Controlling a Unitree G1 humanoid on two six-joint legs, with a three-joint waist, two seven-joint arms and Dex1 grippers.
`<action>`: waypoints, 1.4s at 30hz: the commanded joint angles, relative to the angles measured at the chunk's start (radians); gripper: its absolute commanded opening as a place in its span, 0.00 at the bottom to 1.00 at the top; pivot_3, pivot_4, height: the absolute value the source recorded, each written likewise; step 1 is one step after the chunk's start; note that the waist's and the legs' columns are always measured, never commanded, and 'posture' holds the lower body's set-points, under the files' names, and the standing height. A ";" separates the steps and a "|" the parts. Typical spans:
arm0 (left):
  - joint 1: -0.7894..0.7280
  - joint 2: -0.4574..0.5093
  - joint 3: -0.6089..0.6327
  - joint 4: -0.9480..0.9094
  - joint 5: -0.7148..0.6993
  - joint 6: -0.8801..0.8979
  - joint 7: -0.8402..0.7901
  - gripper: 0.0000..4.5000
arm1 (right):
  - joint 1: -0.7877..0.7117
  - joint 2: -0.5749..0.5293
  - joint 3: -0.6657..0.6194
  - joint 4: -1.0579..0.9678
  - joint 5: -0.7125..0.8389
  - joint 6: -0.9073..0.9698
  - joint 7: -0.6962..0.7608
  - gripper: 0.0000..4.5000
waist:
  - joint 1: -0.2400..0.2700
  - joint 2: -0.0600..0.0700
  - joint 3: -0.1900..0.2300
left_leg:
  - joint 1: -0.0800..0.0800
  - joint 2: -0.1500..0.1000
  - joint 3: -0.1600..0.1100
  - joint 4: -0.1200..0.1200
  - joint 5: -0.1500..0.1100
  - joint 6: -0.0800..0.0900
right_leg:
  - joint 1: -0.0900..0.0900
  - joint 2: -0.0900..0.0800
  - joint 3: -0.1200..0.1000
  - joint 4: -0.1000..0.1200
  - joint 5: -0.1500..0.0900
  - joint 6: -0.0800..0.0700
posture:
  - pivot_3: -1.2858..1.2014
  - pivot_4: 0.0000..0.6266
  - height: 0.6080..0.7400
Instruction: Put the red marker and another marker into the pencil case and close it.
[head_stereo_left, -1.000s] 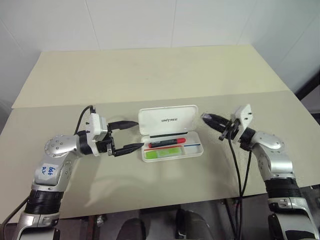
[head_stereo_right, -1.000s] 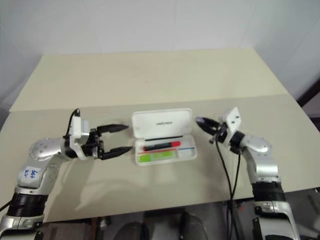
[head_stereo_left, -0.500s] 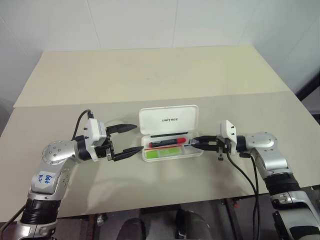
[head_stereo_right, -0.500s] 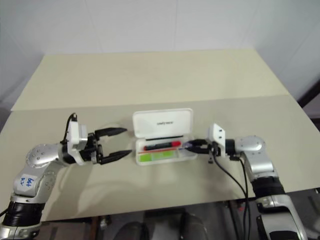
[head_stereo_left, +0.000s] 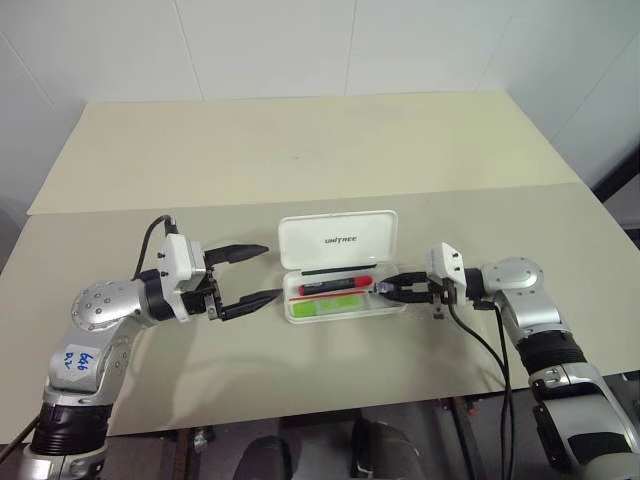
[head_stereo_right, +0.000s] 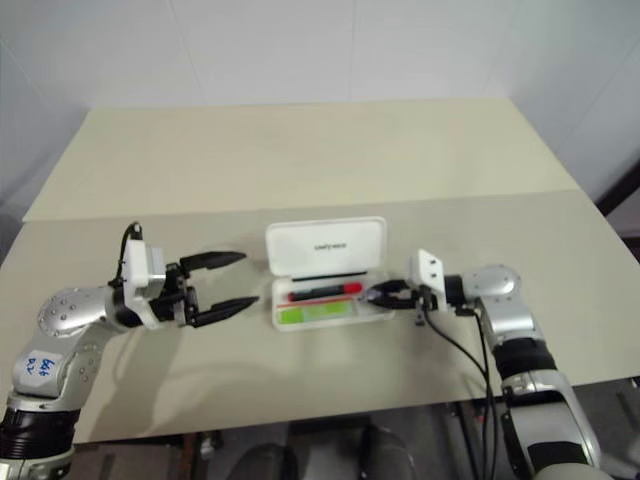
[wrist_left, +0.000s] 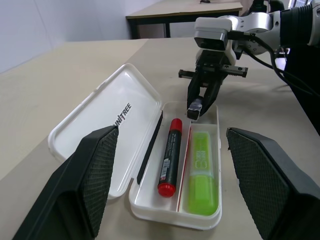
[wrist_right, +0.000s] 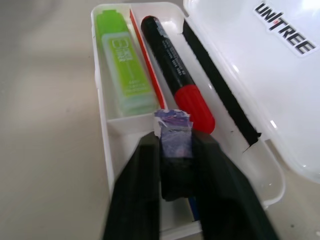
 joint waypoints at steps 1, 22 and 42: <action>0.005 0.010 0.023 -0.036 -0.022 0.002 0.006 0.82 | -0.003 -0.015 -0.003 -0.002 0.005 0.002 0.025 0.47 | -0.001 0.000 0.000 | 0.000 0.000 0.000 0.000 0.000 0.000 | 0.000 0.000 0.000 0.000 0.000 0.000 | 0.52 0.24 1.00; -0.033 0.001 0.001 -0.013 -0.013 0.002 -0.004 0.82 | -0.014 -0.008 -0.061 -0.161 0.113 0.194 -0.031 0.99 | 0.000 0.000 0.000 | 0.000 0.000 0.000 0.000 0.000 0.000 | 0.000 0.000 0.000 0.000 0.000 0.000 | 0.52 0.24 1.00; -0.021 0.014 0.028 0.062 -0.003 -0.019 -0.031 0.82 | 0.153 -0.241 -0.267 -0.471 0.244 0.418 -0.070 0.99 | 0.002 -0.001 0.000 | 0.000 0.000 0.000 0.000 0.000 0.000 | 0.000 0.000 0.000 0.000 0.000 0.000 | 0.52 0.24 1.00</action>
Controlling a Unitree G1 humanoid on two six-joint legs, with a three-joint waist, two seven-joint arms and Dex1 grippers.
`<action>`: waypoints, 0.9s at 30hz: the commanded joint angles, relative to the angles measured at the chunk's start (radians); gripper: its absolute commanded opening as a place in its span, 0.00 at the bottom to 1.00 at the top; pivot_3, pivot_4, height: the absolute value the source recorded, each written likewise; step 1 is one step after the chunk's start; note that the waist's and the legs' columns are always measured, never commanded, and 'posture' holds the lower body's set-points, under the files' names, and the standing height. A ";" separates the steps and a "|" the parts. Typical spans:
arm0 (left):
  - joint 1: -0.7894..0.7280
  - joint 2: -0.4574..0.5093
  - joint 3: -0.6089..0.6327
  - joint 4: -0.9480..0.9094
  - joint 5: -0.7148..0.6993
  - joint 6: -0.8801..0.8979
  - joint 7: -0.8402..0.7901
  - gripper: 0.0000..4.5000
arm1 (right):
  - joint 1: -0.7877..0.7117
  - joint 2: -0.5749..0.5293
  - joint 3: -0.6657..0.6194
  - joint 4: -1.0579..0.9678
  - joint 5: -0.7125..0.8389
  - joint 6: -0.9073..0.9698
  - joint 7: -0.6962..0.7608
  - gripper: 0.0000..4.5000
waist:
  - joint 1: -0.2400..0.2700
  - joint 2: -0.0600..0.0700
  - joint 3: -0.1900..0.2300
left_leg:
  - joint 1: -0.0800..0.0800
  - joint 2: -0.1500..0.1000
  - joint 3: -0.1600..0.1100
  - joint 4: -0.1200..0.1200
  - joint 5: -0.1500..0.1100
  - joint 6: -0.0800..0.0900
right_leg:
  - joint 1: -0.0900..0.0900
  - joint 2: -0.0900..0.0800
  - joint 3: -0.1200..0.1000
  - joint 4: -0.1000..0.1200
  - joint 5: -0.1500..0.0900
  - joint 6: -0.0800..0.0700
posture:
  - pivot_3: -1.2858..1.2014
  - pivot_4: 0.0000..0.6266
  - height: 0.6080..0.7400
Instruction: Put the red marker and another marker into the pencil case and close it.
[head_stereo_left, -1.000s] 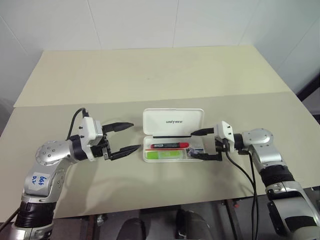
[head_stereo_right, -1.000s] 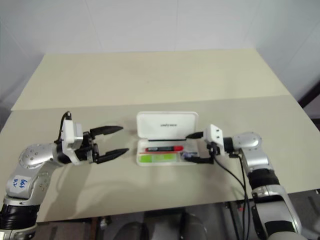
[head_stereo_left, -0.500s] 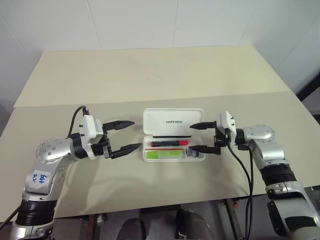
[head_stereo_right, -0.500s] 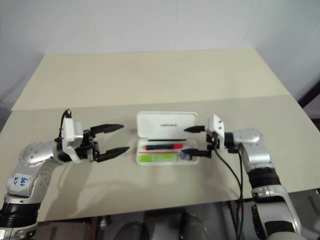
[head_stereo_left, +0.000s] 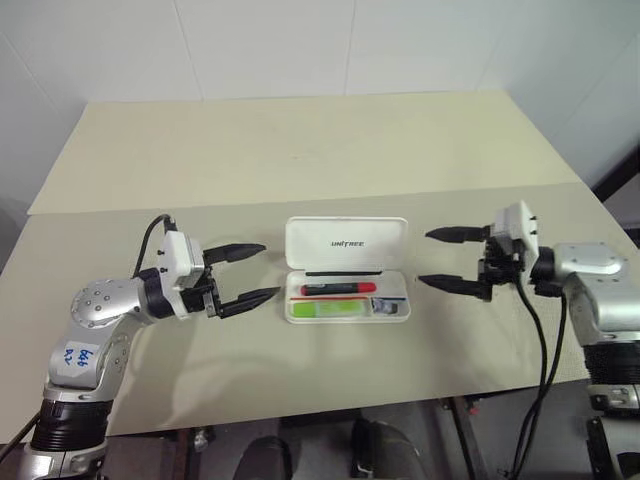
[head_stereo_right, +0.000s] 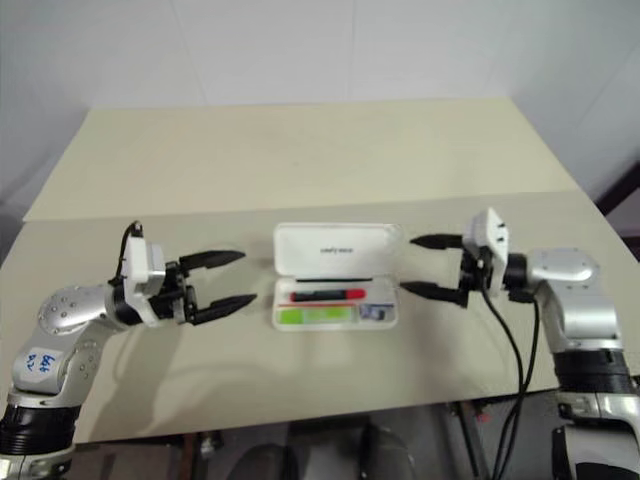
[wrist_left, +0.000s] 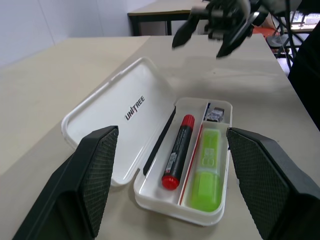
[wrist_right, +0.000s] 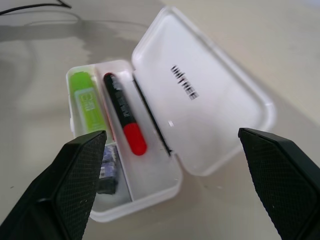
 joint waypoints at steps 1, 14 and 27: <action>-0.010 0.013 0.023 0.030 -0.001 -0.038 -0.022 0.82 | 0.041 -0.055 -0.056 -0.059 0.029 -0.003 0.019 0.99 | 0.000 0.000 0.000 | 0.000 0.000 0.000 0.000 0.000 0.000 | 0.000 0.000 0.000 0.000 0.000 0.000 | 0.52 0.24 1.00; -0.086 -0.002 0.005 0.202 0.017 -0.113 -0.087 0.29 | 0.102 -0.111 -0.061 -0.129 0.095 0.025 0.082 1.00 | 0.001 -0.001 0.000 | 0.000 0.000 0.001 0.000 0.000 0.000 | 0.000 0.000 0.000 0.000 0.000 0.000 | 0.52 0.24 1.00; -0.156 -0.083 -0.024 0.317 0.081 -0.156 -0.013 0.01 | 0.059 -0.084 -0.068 -0.026 0.103 -0.041 0.085 1.00 | 0.001 -0.002 -0.001 | 0.000 0.000 0.001 0.001 0.000 0.000 | 0.000 0.000 0.000 0.000 0.000 0.000 | 0.52 0.24 1.00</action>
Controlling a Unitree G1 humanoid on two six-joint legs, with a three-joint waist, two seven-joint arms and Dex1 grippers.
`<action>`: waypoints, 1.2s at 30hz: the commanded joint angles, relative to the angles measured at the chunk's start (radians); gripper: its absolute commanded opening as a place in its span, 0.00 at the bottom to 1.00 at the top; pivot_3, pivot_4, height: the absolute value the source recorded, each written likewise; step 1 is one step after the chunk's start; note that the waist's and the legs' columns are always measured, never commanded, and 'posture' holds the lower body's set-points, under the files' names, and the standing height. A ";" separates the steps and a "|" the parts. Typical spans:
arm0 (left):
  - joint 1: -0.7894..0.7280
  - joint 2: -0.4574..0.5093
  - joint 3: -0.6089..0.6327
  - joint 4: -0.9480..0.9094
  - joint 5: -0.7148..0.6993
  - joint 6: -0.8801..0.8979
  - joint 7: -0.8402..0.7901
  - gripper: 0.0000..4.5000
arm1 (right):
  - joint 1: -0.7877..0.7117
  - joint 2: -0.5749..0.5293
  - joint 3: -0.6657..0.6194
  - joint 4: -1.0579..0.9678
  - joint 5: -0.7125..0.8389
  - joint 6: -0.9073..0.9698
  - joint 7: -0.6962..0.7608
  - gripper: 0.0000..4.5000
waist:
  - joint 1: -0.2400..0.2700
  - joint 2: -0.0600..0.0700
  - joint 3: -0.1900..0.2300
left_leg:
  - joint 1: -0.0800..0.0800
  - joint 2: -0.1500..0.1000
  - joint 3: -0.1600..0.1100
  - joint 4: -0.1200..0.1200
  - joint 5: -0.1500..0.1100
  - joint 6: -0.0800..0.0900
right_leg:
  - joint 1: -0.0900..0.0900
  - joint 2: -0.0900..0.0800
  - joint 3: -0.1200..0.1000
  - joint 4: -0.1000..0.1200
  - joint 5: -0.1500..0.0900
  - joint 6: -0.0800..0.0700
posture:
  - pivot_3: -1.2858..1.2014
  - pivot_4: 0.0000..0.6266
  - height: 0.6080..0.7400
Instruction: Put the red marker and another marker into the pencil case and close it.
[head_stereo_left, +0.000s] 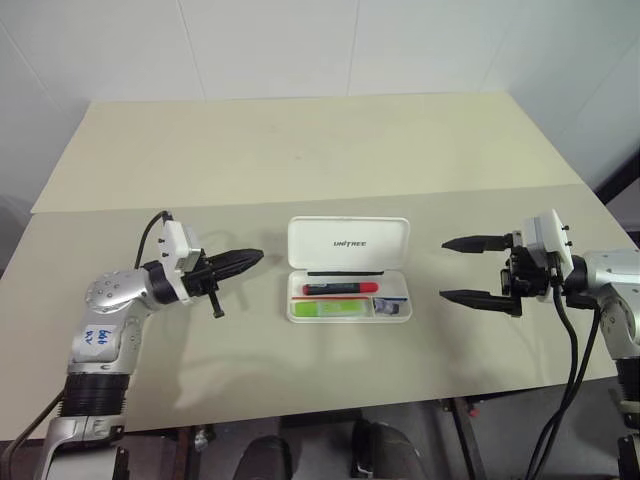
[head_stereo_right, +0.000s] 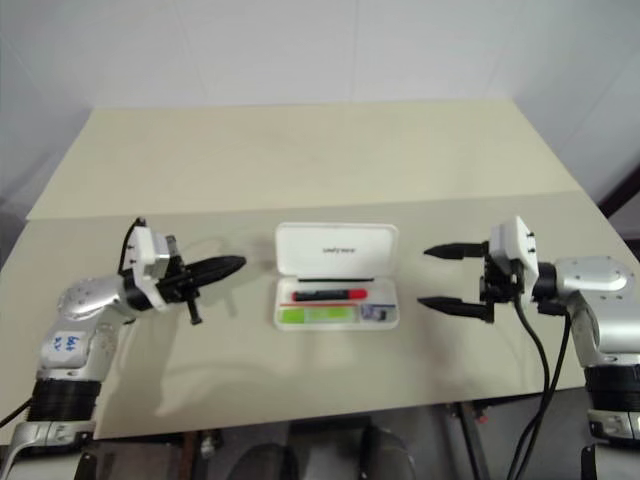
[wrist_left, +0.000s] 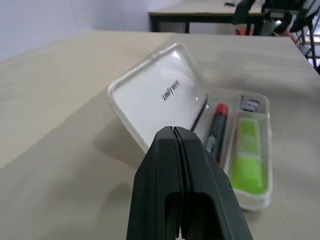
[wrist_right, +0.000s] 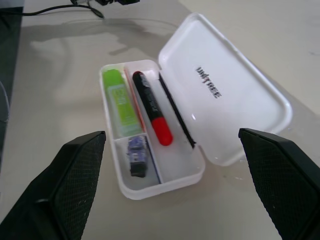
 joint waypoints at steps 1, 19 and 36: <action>-0.044 -0.025 -0.025 0.033 0.054 -0.031 0.055 0.01 | -0.015 0.002 -0.038 0.009 0.019 -0.021 0.007 1.00 | -0.001 0.000 0.000 | 0.000 0.000 0.000 0.000 0.000 0.000 | 0.000 0.000 0.000 0.000 0.000 0.000 | 0.52 0.24 1.00; -0.217 -0.204 -0.130 0.259 0.253 -0.113 0.283 0.01 | 0.019 0.024 -0.050 0.026 0.033 -0.032 -0.037 1.00 | 0.023 -0.002 -0.001 | 0.000 0.000 0.000 0.000 0.000 0.000 | 0.000 0.000 -0.001 0.000 0.000 0.000 | 0.52 0.24 1.00; -0.179 -0.118 -0.181 0.158 0.161 -0.273 -0.126 0.01 | 0.064 0.043 -0.061 -0.019 0.040 -0.026 -0.080 1.00 | 0.022 -0.002 -0.001 | 0.000 0.000 0.000 0.001 0.000 0.000 | 0.001 0.000 -0.001 0.000 0.000 0.000 | 0.52 0.24 1.00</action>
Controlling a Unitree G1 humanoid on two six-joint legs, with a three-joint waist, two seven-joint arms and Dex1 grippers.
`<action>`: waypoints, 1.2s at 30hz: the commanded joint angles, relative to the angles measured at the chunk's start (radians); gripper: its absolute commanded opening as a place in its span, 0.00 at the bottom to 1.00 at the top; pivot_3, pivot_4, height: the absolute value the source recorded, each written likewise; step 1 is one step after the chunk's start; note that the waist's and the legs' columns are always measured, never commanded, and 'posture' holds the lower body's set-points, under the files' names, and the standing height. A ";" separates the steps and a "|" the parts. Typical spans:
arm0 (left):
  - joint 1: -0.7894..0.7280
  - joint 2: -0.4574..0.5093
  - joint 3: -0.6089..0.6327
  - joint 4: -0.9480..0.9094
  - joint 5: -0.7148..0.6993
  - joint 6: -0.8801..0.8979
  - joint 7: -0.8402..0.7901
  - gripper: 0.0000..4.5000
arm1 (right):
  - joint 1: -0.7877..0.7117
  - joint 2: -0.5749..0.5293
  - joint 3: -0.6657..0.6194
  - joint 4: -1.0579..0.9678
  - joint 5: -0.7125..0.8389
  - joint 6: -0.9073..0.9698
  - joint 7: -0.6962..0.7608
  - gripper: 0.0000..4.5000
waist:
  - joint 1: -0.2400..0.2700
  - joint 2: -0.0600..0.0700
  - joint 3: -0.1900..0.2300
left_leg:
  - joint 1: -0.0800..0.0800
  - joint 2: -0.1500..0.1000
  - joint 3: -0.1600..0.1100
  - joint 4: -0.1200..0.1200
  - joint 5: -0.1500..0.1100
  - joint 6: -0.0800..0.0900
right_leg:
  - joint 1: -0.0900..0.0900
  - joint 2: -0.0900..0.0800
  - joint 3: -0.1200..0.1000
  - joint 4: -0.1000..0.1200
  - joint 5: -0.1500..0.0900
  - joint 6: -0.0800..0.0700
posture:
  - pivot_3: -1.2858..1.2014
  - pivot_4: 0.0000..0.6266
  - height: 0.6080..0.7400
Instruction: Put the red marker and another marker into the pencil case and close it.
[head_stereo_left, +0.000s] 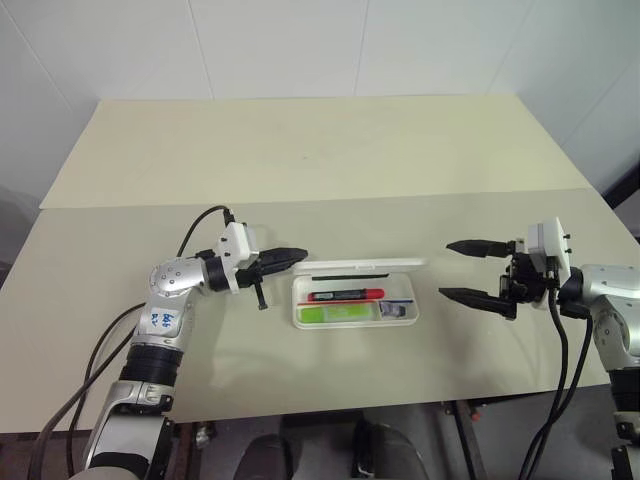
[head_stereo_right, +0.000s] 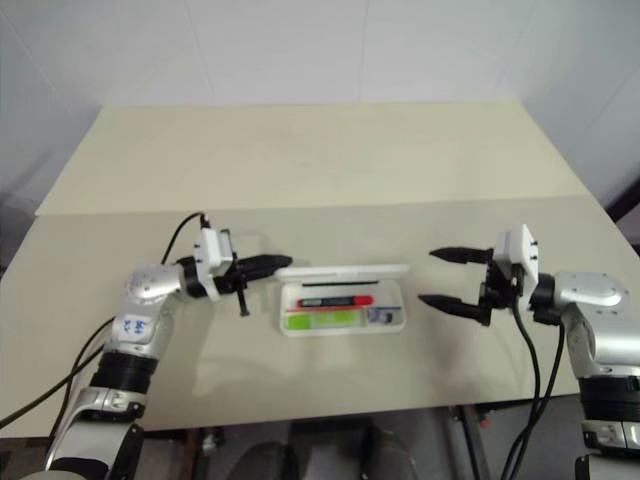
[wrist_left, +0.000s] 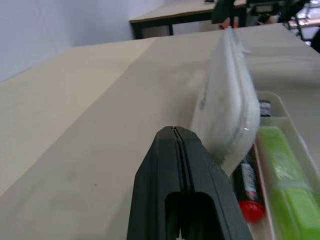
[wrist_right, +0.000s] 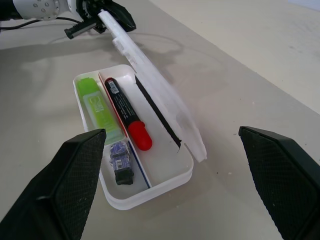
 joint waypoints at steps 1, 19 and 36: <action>-0.020 0.013 -0.038 -0.034 0.003 -0.036 -0.060 0.01 | 0.002 0.000 -0.036 -0.036 0.015 -0.007 -0.010 1.00 | 0.000 0.000 0.000 | 0.000 0.000 0.000 0.000 0.000 0.000 | 0.000 0.000 0.000 0.000 0.000 0.000 | 0.52 0.24 1.00; -0.014 0.016 -0.280 -0.229 0.235 0.213 0.030 0.01 | 0.062 -0.016 -0.073 -0.149 0.047 0.085 -0.072 1.00 | 0.001 0.000 0.000 | 0.000 0.000 0.000 0.000 0.000 0.000 | 0.000 0.000 0.001 0.000 0.000 0.000 | 0.52 0.24 1.00; 0.003 0.018 -0.254 -0.307 0.205 0.423 0.121 0.01 | 0.087 0.026 -0.067 -0.218 0.062 0.094 -0.125 1.00 | 0.002 -0.001 -0.001 | 0.002 0.000 -0.003 0.003 0.000 0.001 | 0.005 0.000 0.000 0.000 0.000 0.000 | 0.52 0.24 1.00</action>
